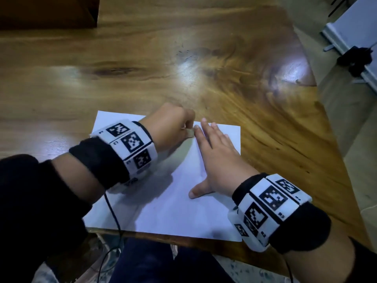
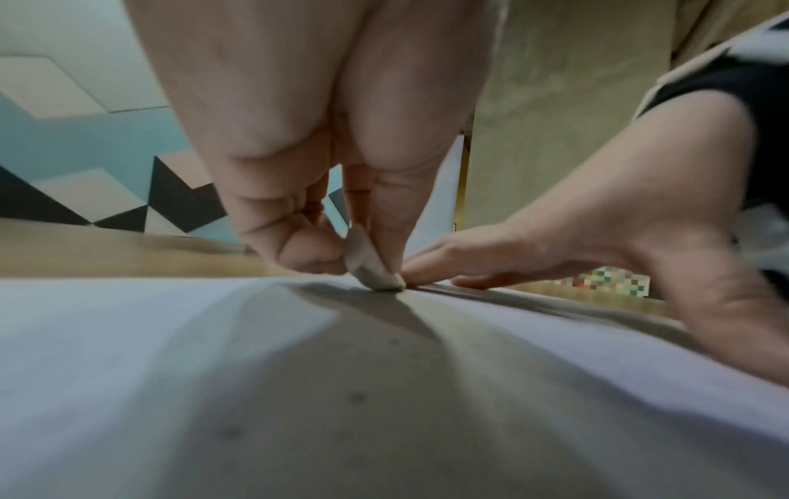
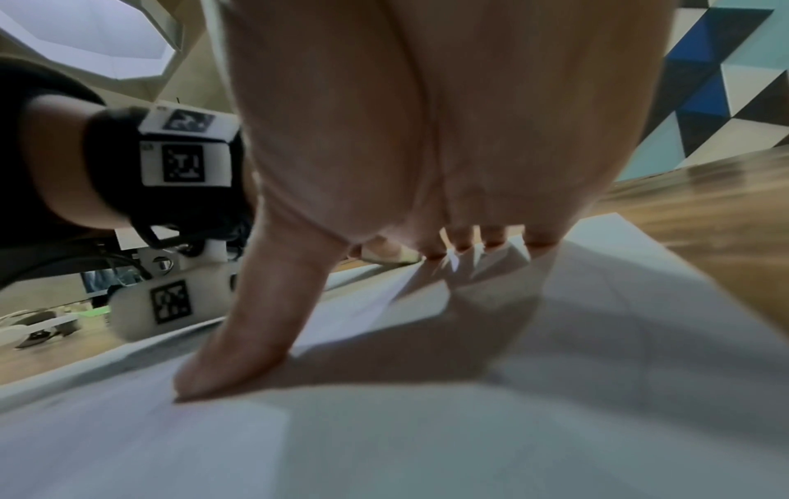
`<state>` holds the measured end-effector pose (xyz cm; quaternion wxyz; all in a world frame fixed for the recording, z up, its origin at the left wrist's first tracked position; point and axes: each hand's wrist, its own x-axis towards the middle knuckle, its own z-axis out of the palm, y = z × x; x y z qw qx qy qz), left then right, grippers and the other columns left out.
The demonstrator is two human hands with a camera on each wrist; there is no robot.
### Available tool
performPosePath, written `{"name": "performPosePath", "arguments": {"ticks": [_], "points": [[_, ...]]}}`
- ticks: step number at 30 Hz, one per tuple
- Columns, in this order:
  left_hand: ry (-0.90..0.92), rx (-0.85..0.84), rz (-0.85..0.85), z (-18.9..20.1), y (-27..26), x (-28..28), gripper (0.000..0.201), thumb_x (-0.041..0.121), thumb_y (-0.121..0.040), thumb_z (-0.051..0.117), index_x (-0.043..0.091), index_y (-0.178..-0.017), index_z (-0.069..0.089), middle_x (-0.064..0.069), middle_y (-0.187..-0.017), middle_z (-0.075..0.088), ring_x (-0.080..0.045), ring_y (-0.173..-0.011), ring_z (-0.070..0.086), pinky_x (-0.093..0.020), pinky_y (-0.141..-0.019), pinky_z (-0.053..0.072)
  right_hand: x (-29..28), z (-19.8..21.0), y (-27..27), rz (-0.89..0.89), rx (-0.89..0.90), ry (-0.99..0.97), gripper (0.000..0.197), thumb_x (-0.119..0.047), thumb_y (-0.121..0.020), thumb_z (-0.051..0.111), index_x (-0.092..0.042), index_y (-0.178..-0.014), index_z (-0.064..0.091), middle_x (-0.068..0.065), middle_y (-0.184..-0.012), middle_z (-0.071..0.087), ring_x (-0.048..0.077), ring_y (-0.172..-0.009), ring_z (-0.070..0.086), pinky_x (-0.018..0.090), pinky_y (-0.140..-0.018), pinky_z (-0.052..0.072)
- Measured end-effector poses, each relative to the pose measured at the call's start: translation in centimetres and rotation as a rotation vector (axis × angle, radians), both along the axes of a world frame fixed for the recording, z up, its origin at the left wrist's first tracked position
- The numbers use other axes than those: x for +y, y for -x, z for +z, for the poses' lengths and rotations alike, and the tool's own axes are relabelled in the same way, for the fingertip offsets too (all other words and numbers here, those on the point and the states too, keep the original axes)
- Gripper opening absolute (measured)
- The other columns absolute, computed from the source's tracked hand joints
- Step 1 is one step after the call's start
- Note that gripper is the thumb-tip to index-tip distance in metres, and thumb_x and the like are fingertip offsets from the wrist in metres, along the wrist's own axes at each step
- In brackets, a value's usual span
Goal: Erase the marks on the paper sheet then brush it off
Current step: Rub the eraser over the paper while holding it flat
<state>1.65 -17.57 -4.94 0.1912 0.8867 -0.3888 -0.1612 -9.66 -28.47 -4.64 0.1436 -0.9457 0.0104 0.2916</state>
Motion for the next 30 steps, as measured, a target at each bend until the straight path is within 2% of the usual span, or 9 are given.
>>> {"name": "performPosePath", "arguments": {"ticks": [3, 8, 10, 13, 17, 21, 25, 28, 30], "points": [[0.058, 0.045, -0.120, 0.0, 3.1, 1.3, 0.022, 0.023, -0.077, 0.046, 0.008, -0.078, 0.062, -0.006, -0.073, 0.046, -0.025, -0.067, 0.046, -0.025, -0.060, 0.024, -0.1, 0.0, 0.0, -0.009, -0.006, -0.016, 0.143, -0.055, -0.057, 0.082, -0.014, -0.147, -0.022, 0.002, -0.152, -0.035, 0.018, -0.141, -0.029, 0.035, -0.118, -0.009], [-0.010, 0.211, -0.286, 0.3, 6.5, 4.2, 0.024, 0.032, -0.074, 0.045, 0.016, -0.067, 0.061, -0.003, -0.067, 0.046, -0.028, -0.061, 0.053, -0.027, -0.057, 0.036, 0.0, 0.0, 0.0, -0.008, 0.004, -0.016, 0.142, -0.055, -0.059, 0.081, -0.013, -0.146, -0.024, 0.003, -0.152, -0.035, 0.019, -0.140, -0.029, 0.036, -0.118, -0.009], [-0.013, 0.136, -0.207, 0.5, 4.6, 2.6, 0.029, 0.033, -0.074, 0.040, 0.013, -0.072, 0.062, -0.005, -0.069, 0.046, -0.030, -0.066, 0.053, -0.028, -0.058, 0.033, 0.1, 0.1, 0.0, 0.004, 0.007, -0.003, 0.142, -0.055, -0.059, 0.081, -0.013, -0.146, -0.024, 0.003, -0.152, -0.035, 0.020, -0.141, -0.028, 0.036, -0.118, -0.009], [0.040, 0.085, -0.104, 0.3, 3.0, 1.2, 0.009, 0.016, -0.078, 0.053, 0.012, -0.079, 0.061, 0.000, -0.069, 0.042, -0.028, -0.070, 0.050, -0.025, -0.059, 0.023, 0.1, 0.2, 0.0, 0.004, 0.006, 0.001, 0.143, -0.056, -0.059, 0.081, -0.013, -0.146, -0.024, 0.003, -0.152, -0.035, 0.020, -0.141, -0.028, 0.035, -0.118, -0.008], [0.034, 0.223, -0.119, 0.2, 6.5, 4.4, 0.022, 0.031, -0.074, 0.039, 0.016, -0.068, 0.054, -0.002, -0.068, 0.045, -0.022, -0.061, 0.046, -0.029, -0.058, 0.037, 0.0, 0.2, 0.0, 0.001, 0.025, -0.003, 0.142, -0.055, -0.060, 0.080, -0.013, -0.146, -0.024, 0.003, -0.151, -0.036, 0.019, -0.140, -0.030, 0.035, -0.117, -0.010], [-0.007, 0.250, -0.159, 0.2, 7.0, 5.9, 0.019, 0.035, -0.072, 0.050, 0.023, -0.079, 0.063, 0.003, -0.075, 0.049, -0.016, -0.068, 0.049, -0.024, -0.062, 0.037, -0.1, 0.2, 0.1, 0.009, 0.026, -0.007, 0.141, -0.058, -0.060, 0.078, -0.014, -0.146, -0.024, 0.002, -0.151, -0.037, 0.019, -0.140, -0.031, 0.035, -0.114, -0.014], [0.068, 0.134, 0.037, 0.7, 4.4, 6.4, 0.018, 0.024, -0.075, 0.056, 0.019, -0.091, 0.064, 0.000, -0.081, 0.055, -0.008, -0.068, 0.047, -0.006, -0.066, 0.035, -0.3, 0.3, 0.7, 0.041, 0.001, 0.040, 0.133, -0.064, -0.067, 0.069, -0.014, -0.145, -0.025, 0.002, -0.148, -0.040, 0.019, -0.139, -0.033, 0.037, -0.113, -0.015], [0.158, 0.176, 0.184, 0.5, 3.5, 7.7, 0.021, 0.020, -0.080, 0.048, 0.008, -0.088, 0.063, -0.004, -0.087, 0.054, -0.012, -0.073, 0.042, -0.018, -0.067, 0.035, -0.1, 0.4, 1.4, 0.013, 0.008, 0.066, 0.128, -0.067, -0.071, 0.063, -0.014, -0.144, -0.027, 0.004, -0.146, -0.042, 0.021, -0.138, -0.034, 0.037, -0.115, -0.014], [0.060, 0.064, 0.089, 0.3, 4.0, 8.1, 0.013, 0.019, -0.081, 0.055, 0.011, -0.083, 0.064, -0.008, -0.108, 0.055, -0.015, -0.084, 0.043, -0.018, -0.074, 0.034, -0.1, 0.7, 1.9, -0.016, 0.038, 0.069, 0.130, -0.068, -0.070, 0.063, -0.014, -0.143, -0.030, 0.009, -0.147, -0.042, 0.024, -0.137, -0.036, 0.038, -0.116, -0.013]]}}
